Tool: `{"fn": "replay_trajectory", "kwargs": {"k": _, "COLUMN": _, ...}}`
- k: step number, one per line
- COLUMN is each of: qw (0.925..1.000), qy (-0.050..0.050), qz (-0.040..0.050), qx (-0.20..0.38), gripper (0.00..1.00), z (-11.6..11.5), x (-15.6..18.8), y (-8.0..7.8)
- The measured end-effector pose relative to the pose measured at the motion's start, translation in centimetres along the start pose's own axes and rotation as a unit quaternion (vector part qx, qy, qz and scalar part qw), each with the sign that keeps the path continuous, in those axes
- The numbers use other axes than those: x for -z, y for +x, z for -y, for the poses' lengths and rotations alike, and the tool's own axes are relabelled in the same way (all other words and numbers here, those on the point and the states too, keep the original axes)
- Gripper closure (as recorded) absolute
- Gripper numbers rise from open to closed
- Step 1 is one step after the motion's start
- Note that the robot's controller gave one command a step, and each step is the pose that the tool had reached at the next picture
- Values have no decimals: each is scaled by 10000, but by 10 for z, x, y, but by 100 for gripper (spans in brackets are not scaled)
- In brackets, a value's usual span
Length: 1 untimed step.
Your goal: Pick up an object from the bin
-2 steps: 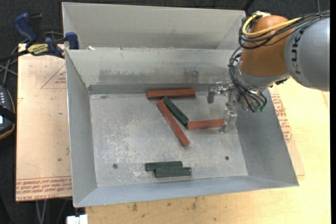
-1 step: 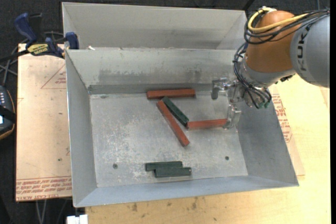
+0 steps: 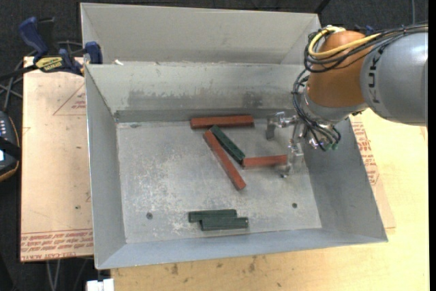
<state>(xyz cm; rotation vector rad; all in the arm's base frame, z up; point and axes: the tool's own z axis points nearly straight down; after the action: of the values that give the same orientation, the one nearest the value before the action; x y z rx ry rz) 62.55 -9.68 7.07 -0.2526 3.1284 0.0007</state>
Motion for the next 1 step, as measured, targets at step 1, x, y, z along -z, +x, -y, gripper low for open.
{"fn": "replay_trajectory", "kwargs": {"k": 1, "qw": 9999, "qy": -6, "qz": 1, "qx": -122, "gripper": 100, "z": -30, "x": 0, "y": 5}}
